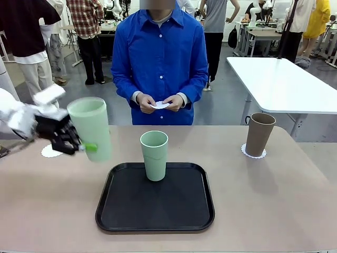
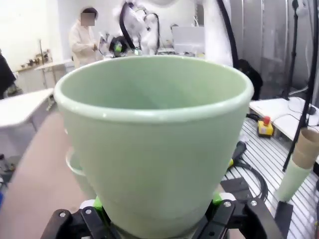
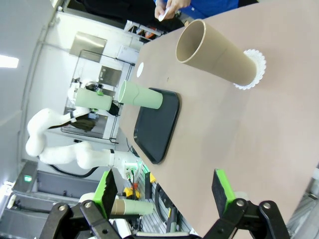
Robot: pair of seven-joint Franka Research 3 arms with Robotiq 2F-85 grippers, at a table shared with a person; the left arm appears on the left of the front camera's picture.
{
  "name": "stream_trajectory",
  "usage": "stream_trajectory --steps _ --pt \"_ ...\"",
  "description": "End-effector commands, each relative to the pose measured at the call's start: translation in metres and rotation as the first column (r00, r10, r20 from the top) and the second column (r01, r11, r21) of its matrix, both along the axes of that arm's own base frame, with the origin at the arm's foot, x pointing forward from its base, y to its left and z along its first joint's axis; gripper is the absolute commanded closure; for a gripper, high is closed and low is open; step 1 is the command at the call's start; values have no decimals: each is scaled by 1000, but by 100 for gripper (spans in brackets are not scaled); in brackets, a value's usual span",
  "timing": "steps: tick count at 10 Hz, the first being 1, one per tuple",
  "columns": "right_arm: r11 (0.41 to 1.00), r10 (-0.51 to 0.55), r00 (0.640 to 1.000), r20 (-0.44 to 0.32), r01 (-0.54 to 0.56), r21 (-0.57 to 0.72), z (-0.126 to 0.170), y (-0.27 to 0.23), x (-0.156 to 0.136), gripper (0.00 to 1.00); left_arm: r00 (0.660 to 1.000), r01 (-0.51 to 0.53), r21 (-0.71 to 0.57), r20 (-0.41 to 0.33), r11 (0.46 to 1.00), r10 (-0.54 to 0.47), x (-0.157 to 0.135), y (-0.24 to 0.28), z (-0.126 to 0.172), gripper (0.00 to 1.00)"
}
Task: Place coasters on the table and set cups on them.
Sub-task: Take one Reusable plastic cup from the Flat Tray and place it on a coaster set by the human.
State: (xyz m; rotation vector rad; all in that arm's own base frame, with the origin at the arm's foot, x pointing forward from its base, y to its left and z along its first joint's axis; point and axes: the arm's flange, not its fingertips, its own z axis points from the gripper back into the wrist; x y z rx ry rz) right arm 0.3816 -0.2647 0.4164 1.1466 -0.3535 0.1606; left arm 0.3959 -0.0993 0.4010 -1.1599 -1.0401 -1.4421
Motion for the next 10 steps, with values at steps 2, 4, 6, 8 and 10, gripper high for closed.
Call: stream_trajectory --steps 2,4,6,8,10 --pt "1000 2 1000 -8 -2 -15 2 0 -1 0 998 -65 30 29 997 64 -22 7 66 100" --pt "1000 2 1000 -8 -2 -15 2 0 -1 0 998 -50 13 44 999 49 -16 10 66 100" --pt "1000 2 1000 -8 -2 -15 2 0 -1 0 998 -50 13 44 999 49 -16 10 66 100" --pt "1000 2 1000 -8 -2 -15 2 0 -1 0 995 -93 9 25 996 93 16 42 56 17" --pt "1000 2 1000 -8 -2 -15 2 0 -1 0 981 -192 -9 38 981 192 46 103 46 17"
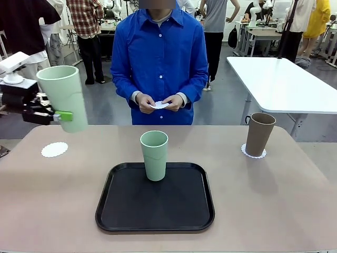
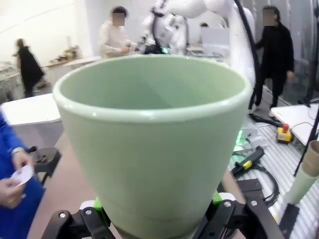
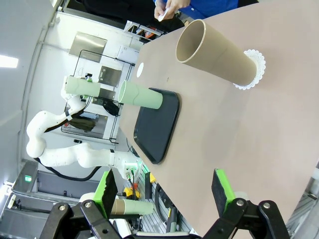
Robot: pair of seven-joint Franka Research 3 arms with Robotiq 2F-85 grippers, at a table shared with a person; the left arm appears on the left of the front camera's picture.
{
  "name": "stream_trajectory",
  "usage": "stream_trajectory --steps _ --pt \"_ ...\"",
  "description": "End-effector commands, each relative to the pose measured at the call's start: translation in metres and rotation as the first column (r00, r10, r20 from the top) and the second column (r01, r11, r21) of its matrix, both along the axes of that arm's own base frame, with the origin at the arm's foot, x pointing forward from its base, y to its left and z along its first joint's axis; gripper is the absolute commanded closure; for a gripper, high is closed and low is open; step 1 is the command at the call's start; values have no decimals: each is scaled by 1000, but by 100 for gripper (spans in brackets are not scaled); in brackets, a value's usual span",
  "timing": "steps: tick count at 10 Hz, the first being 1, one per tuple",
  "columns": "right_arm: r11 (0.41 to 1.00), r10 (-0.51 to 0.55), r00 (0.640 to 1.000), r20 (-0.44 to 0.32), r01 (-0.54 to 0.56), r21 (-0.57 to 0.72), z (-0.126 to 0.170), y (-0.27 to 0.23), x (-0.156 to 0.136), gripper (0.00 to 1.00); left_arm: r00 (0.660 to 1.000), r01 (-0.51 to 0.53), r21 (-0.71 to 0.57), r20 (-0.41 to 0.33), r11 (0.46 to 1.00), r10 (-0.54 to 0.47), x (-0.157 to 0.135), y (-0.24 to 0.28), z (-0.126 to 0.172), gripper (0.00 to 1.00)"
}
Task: Place coasters on the table and set cups on them.
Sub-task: Take one Reusable plastic cup from the Flat Tray and place it on a coaster set by the human.
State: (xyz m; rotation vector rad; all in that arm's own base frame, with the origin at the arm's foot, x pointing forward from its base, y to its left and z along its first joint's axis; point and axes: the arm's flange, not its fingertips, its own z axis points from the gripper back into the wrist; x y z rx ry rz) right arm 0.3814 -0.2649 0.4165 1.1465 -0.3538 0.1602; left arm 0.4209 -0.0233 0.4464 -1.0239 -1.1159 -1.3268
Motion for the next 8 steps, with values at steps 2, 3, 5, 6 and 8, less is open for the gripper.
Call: stream_trajectory --steps 2,3,5,6,8 --pt "1000 2 1000 -8 -2 -15 2 1 -1 0 988 -150 -28 17 988 151 44 90 -1 17" --pt "1000 2 1000 -8 -2 -15 2 1 -1 0 977 -214 -47 0 976 214 50 122 -5 17" --pt "1000 2 1000 -8 -2 -15 2 1 -1 0 954 -301 -58 -23 952 300 60 160 -10 17" --pt "1000 2 1000 -8 -2 -15 2 1 -1 0 945 -326 -49 -36 944 325 65 169 -12 17" --pt "1000 2 1000 -8 -2 -15 2 1 -1 0 933 -359 -47 -34 932 358 71 176 -15 17"
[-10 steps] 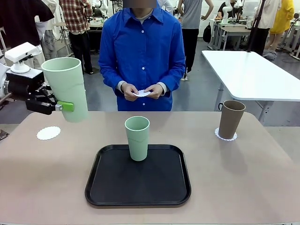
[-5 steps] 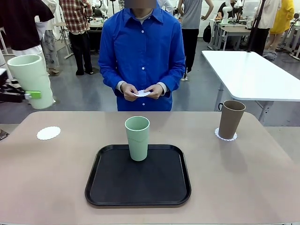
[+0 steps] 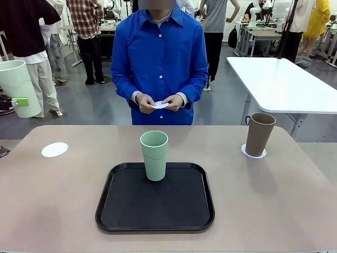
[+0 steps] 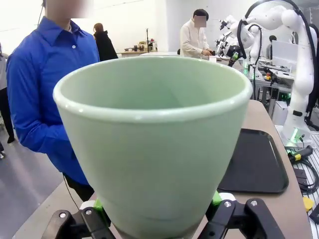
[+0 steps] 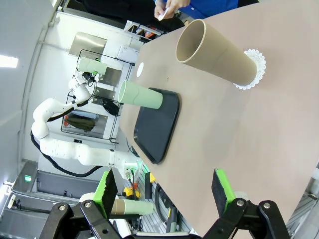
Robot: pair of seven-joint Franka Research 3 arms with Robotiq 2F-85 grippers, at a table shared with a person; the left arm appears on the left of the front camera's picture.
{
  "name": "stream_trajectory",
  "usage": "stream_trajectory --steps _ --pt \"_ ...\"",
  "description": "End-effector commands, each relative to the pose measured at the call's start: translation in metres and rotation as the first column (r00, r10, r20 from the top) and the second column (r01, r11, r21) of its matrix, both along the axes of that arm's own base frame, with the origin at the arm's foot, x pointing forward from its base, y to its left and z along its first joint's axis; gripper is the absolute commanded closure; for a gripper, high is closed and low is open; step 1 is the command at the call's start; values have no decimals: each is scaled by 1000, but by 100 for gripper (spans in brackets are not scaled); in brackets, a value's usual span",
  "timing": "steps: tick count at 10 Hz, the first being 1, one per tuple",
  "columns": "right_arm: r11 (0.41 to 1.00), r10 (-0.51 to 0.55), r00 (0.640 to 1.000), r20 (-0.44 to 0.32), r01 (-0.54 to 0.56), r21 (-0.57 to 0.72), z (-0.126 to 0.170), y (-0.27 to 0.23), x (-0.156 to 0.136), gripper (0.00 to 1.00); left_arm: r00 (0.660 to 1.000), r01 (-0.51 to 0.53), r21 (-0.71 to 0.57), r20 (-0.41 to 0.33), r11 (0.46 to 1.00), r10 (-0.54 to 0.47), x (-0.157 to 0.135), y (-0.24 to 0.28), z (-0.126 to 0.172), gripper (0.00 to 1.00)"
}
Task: Place coasters on the table and set cups on them.
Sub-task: Take one Reusable plastic cup from the Flat Tray and place it on a coaster set by the human.
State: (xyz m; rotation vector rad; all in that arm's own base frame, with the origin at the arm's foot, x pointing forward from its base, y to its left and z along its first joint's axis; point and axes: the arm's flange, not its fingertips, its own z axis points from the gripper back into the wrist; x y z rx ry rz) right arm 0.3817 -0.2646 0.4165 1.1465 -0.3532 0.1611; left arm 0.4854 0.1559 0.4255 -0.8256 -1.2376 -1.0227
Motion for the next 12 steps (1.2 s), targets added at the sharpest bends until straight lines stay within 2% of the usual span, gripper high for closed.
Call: stream_trajectory --steps 1,2,6,9,12 --pt "1000 1 1000 -8 -1 -15 2 0 -1 0 998 -54 10 30 998 54 1 -12 8 17" --pt "1000 1 1000 -8 -1 -15 2 0 -1 0 1000 0 0 0 1000 0 0 0 0 17" --pt "1000 1 1000 -8 -1 -15 2 0 -1 0 1000 -12 5 -1 1000 12 2 -1 -1 17" --pt "1000 1 1000 -8 -1 -15 2 0 -1 0 998 54 3 -45 999 -54 64 11 -40 17" --pt "1000 1 1000 -8 -1 -15 2 0 -1 0 994 59 42 -95 997 -55 91 10 -86 17"
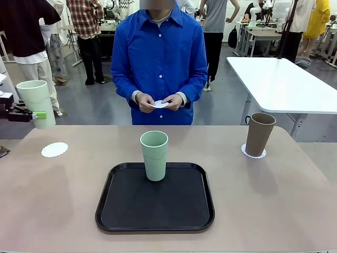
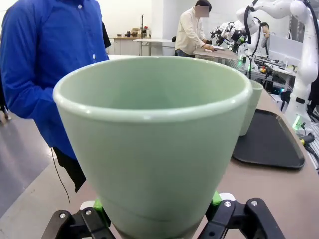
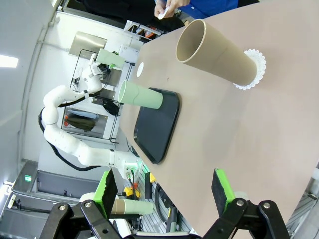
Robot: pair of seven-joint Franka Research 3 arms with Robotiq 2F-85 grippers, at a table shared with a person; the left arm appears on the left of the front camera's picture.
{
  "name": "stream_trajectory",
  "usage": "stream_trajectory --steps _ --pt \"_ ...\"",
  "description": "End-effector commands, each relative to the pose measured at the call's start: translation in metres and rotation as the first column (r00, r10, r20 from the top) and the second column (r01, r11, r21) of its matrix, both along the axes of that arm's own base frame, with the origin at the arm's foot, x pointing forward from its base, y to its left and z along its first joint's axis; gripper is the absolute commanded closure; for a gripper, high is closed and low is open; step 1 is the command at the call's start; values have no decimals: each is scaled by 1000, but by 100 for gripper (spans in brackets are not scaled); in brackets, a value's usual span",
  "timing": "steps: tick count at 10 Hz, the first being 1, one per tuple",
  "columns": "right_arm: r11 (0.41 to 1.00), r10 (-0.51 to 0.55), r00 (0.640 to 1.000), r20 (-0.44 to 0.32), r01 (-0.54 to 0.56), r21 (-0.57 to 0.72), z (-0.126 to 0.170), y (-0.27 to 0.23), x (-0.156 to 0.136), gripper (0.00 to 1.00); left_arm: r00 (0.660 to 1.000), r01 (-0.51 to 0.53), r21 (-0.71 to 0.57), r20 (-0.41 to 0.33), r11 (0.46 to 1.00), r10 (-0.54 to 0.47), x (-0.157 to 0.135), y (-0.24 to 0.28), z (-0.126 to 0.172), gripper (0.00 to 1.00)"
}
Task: Place coasters on the table and set cups on them.
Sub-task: Take one Reusable plastic cup from the Flat Tray and place it on a coaster set by the human.
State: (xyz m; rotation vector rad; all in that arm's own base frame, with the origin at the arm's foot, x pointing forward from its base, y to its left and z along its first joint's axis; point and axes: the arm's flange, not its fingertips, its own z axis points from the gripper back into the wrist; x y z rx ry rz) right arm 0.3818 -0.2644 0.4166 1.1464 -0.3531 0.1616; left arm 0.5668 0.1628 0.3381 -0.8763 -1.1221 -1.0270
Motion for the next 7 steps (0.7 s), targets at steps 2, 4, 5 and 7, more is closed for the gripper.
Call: stream_trajectory --steps 2,4,5,7 --pt "1000 1 1000 -8 -1 -15 2 0 -1 0 999 42 3 -31 999 -42 13 6 -26 17" --pt "1000 1 1000 -8 -1 -15 2 0 -1 0 997 73 -17 -15 997 -73 15 10 -46 17" --pt "1000 1 1000 -8 -1 -15 2 0 -1 0 995 102 -27 -7 994 -102 11 10 -54 17" --pt "1000 1 1000 -8 -1 -15 2 0 -1 0 989 150 -44 17 988 -149 5 11 -70 17"
